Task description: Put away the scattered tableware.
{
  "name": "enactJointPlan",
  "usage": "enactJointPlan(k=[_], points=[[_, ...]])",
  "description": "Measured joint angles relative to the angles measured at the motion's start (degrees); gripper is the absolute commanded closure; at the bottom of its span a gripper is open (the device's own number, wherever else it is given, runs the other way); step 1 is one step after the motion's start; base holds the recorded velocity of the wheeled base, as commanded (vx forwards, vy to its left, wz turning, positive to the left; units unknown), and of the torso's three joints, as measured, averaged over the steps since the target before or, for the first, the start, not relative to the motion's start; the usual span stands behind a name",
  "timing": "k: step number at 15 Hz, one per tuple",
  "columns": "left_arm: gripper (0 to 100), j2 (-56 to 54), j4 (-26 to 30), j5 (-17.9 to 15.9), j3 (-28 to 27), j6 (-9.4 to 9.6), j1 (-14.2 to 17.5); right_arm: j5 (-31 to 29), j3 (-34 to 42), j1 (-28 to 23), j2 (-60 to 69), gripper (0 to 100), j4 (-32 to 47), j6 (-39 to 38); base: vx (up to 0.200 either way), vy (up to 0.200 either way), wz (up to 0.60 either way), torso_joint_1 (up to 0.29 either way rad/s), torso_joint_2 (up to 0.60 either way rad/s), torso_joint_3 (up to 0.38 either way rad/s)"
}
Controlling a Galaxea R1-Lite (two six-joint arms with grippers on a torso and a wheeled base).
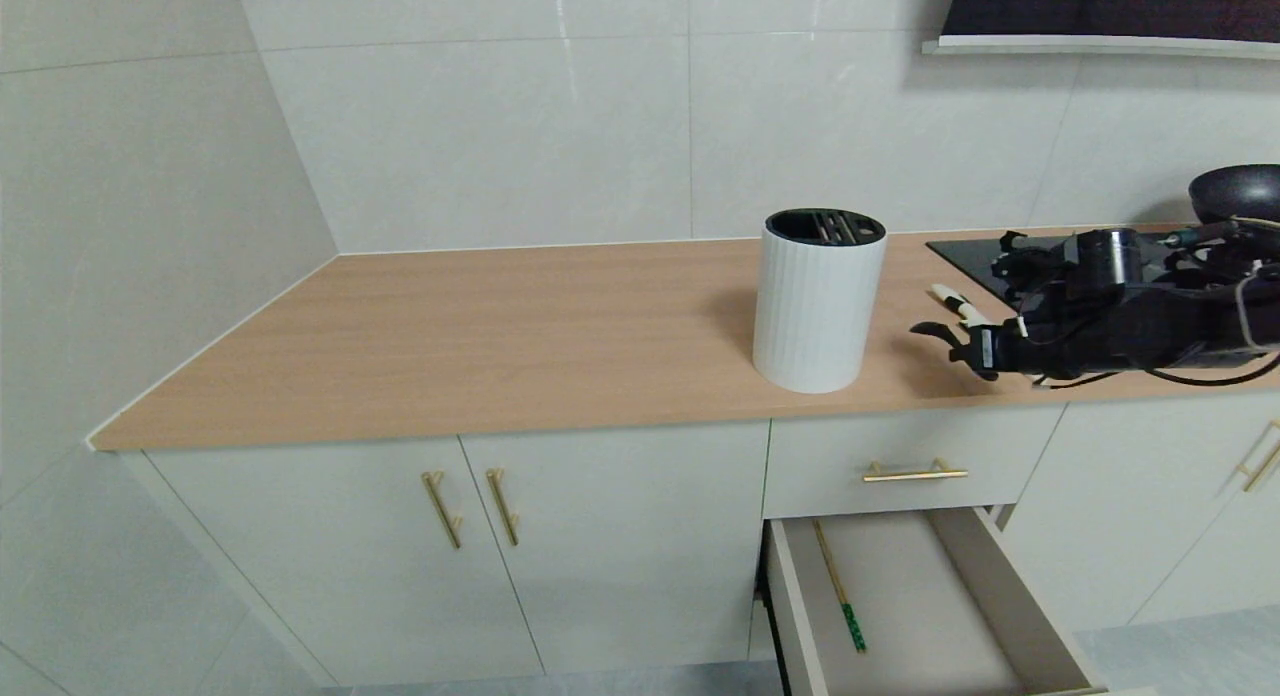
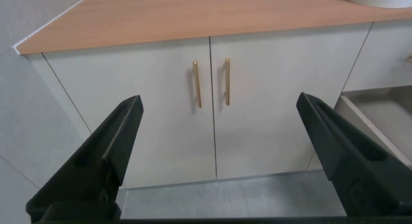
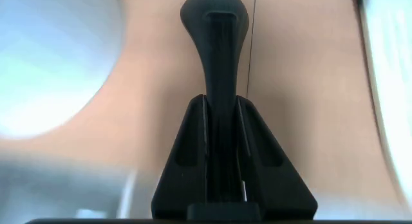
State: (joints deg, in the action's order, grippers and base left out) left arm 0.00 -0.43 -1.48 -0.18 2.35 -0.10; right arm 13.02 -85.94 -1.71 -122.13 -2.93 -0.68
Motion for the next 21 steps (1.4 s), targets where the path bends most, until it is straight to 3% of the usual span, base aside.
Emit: enactJointPlan(k=[5,8,12,21], points=[[0,0.0,0.0,0.0,0.0,0.02,0.0,-3.5,24.8,0.3,19.1,100,0.0,-2.7,0.000,0.000,0.00,0.000,0.00,0.000],[0,0.0,0.0,0.0,0.0,0.02,0.0,-6.1,34.5,1.0,24.6,100,-0.1,-3.0,0.000,0.000,0.00,0.000,0.00,0.000],[0,0.0,0.0,0.0,0.0,0.02,0.0,-9.8,38.1,4.5,24.9,100,-0.4,-3.1,0.000,0.000,0.00,-0.037,0.08,0.052],[0,0.0,0.0,0.0,0.0,0.02,0.0,-10.3,38.9,5.8,21.6,100,-2.2,-3.0,0.000,0.000,0.00,-0.171,0.47,0.291]])
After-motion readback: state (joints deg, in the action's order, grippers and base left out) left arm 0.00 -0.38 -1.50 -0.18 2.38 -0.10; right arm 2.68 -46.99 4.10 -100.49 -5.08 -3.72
